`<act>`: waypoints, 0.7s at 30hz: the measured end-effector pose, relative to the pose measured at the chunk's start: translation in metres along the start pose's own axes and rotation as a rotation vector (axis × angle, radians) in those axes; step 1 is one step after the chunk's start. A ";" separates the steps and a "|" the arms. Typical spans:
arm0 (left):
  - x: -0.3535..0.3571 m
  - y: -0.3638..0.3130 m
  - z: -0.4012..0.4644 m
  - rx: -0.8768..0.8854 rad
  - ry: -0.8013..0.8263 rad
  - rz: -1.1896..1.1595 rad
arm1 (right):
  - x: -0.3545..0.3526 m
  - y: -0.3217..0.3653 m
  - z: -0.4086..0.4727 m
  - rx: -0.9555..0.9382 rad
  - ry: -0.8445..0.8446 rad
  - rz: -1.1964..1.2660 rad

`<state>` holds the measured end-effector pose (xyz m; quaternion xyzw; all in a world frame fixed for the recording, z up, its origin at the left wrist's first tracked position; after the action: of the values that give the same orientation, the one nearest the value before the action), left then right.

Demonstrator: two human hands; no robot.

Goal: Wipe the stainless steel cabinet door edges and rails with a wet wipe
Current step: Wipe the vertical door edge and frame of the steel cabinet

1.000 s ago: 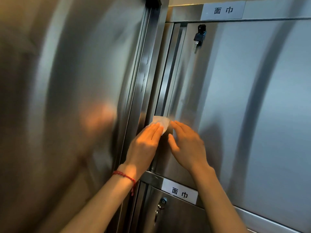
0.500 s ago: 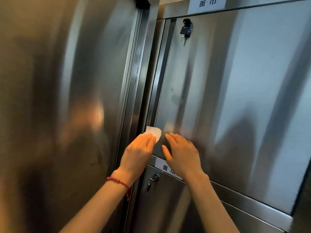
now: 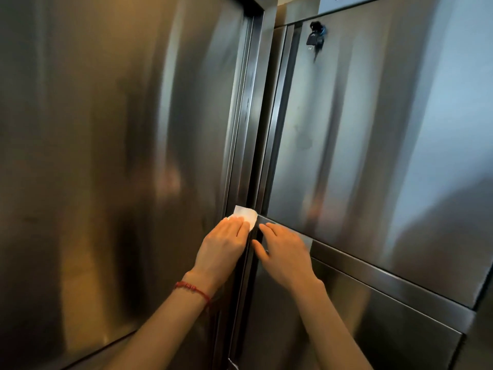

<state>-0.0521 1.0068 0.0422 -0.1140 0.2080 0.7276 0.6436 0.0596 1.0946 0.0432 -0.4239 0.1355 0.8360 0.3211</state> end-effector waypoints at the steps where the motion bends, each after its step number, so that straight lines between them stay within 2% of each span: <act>1: -0.006 0.002 -0.004 -0.001 0.010 0.009 | -0.001 0.005 -0.003 0.001 0.009 0.020; 8: -0.051 0.024 -0.041 -0.032 0.070 0.017 | -0.007 0.052 -0.022 -0.016 0.056 0.092; 21: -0.134 0.055 -0.103 -0.087 0.102 0.161 | -0.021 0.149 -0.052 -0.164 0.063 0.203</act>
<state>-0.0975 0.8367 0.0174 -0.1617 0.2171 0.7786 0.5661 0.0038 0.9469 0.0217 -0.4587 0.1190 0.8588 0.1946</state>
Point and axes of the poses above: each hand's wrist, its own z-axis towards the middle knuckle, its own x-axis out of the palm, y = z × x, the point moved 1 cm from there along z, towards the middle knuckle, and after that the axes turned 3 degrees about -y, right-handed, at the moved point
